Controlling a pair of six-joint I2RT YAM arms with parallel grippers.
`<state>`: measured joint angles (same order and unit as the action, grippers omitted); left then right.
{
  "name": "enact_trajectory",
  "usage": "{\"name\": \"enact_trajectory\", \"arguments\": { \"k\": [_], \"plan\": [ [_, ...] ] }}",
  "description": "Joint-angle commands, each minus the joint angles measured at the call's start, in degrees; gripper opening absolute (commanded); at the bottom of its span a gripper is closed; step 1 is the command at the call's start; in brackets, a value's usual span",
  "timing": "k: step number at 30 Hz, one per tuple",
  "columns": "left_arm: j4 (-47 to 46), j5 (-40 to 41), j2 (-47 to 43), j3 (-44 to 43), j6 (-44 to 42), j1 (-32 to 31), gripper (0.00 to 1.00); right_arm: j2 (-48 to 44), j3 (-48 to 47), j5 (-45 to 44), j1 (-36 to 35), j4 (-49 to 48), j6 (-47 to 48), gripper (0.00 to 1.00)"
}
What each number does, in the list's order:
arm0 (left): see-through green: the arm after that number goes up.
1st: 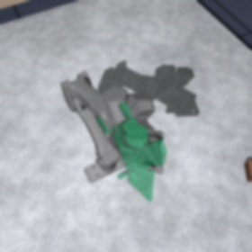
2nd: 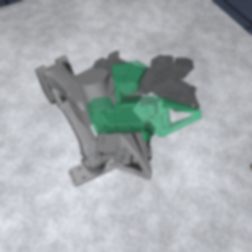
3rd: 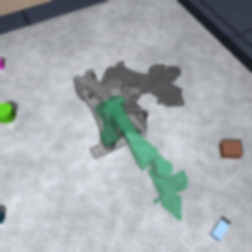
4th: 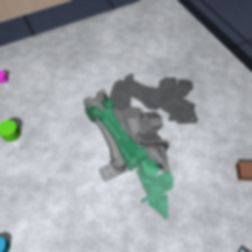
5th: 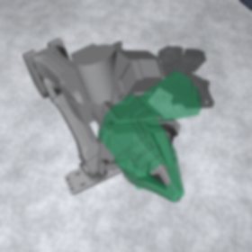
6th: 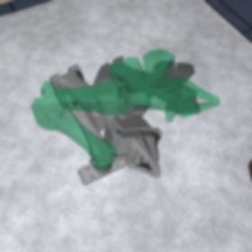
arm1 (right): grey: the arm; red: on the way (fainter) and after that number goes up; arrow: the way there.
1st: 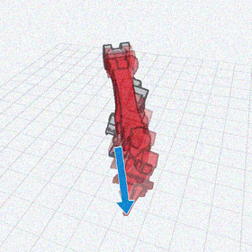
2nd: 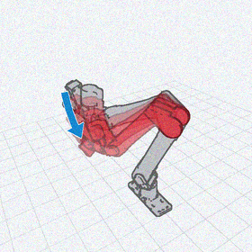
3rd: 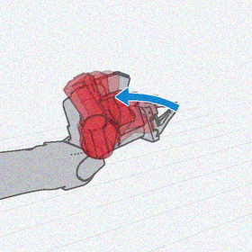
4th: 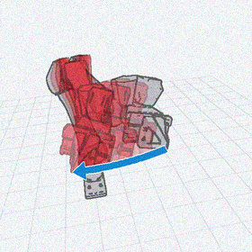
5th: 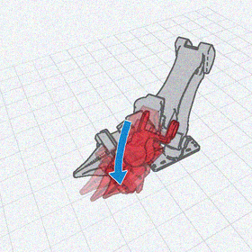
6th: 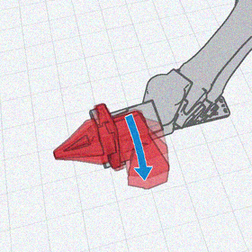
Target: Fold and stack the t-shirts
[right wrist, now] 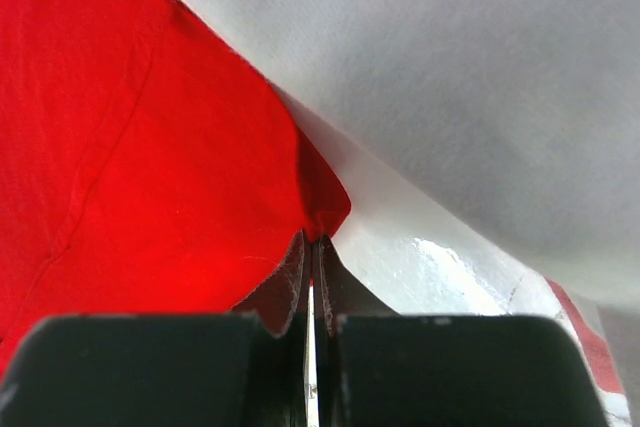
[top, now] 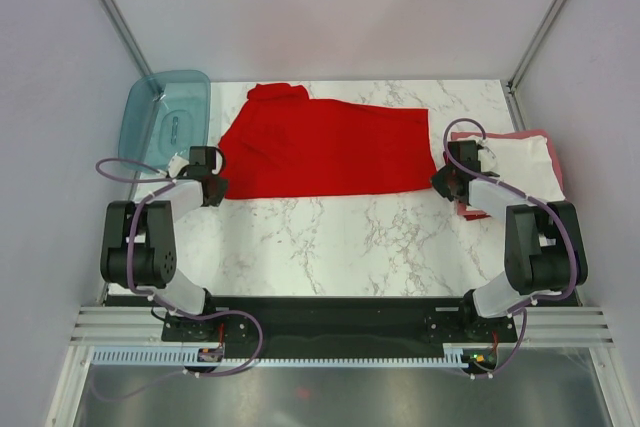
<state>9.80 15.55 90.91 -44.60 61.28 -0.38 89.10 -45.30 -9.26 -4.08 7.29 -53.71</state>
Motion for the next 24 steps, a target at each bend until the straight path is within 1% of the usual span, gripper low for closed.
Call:
{"name": "enact_trajectory", "arguments": {
  "k": [1, 6, 8, 10, 11, 13, 14, 15, 16, 17, 18, 19, 20, 21, 24],
  "plan": [
    [3.03, 2.9, -3.01, 0.39, -0.36, 0.29, 0.02, -1.12, 0.47, -0.32, 0.3, -1.14, 0.54, 0.0],
    [5.84, 3.43, -13.01, 1.26, -1.07, 0.21, 0.02, -2.97, -0.4, -0.41, 0.3, 0.71, 0.63, 0.0],
    [5.84, 2.39, -14.79, 1.62, -0.28, 0.21, 0.02, -3.14, -2.06, -0.76, 0.38, 2.02, 0.1, 0.0],
    [7.94, 0.98, -15.59, 0.4, 0.77, 0.29, 0.02, -2.79, -4.52, -0.24, 0.56, 4.3, -0.08, 0.0],
    [9.69, -0.51, -15.5, -1.96, 1.47, 0.29, 0.02, -2.79, -7.67, -0.15, 0.56, 7.27, -0.08, 0.0],
    [14.7, -2.62, -15.68, -4.69, 3.49, 0.21, 0.02, -3.92, -10.67, 0.46, 0.74, 10.01, -0.42, 0.0],
    [16.28, -4.46, -15.94, -7.93, 3.85, 0.29, 0.02, -4.63, -13.56, 1.6, 0.82, 12.2, -0.6, 0.0],
    [19.87, -5.17, -16.47, -9.79, 4.37, 0.29, 0.02, -5.33, -15.07, 2.39, 0.82, 13.27, -0.86, 0.0],
    [21.3, -5.79, -18.04, -11.72, 4.38, 0.29, 0.02, -6.56, -18.48, 3.01, 0.91, 14.41, -1.04, 0.0],
    [23.14, -6.32, -18.92, -15.48, 4.38, 0.29, 0.02, -7.27, -20.25, 3.8, 1.0, 17.2, -1.22, 0.0],
    [24.72, -6.32, -20.24, -17.43, 4.29, 0.21, 0.02, -7.8, -22.09, 4.24, 1.0, 18.71, -1.22, 0.0],
    [27.96, -6.24, -21.29, -19.37, 3.94, 0.29, 0.02, -8.93, -25.51, 4.59, 1.0, 20.03, -1.04, 0.0],
    [29.12, -5.97, -23.65, -22.52, 3.42, 0.29, 0.02, -9.55, -26.85, 4.86, 1.0, 22.31, -0.78, 0.0],
    [30.18, -5.8, -24.9, -23.59, 2.54, 0.29, 0.02, -10.43, -27.82, 4.95, 1.0, 23.29, -0.69, 0.0],
    [33.52, -4.22, -29.29, -24.4, 1.05, 0.29, 0.02, -14.65, -26.08, 4.07, 1.17, 24.18, -0.69, 0.0]
  ]
}}
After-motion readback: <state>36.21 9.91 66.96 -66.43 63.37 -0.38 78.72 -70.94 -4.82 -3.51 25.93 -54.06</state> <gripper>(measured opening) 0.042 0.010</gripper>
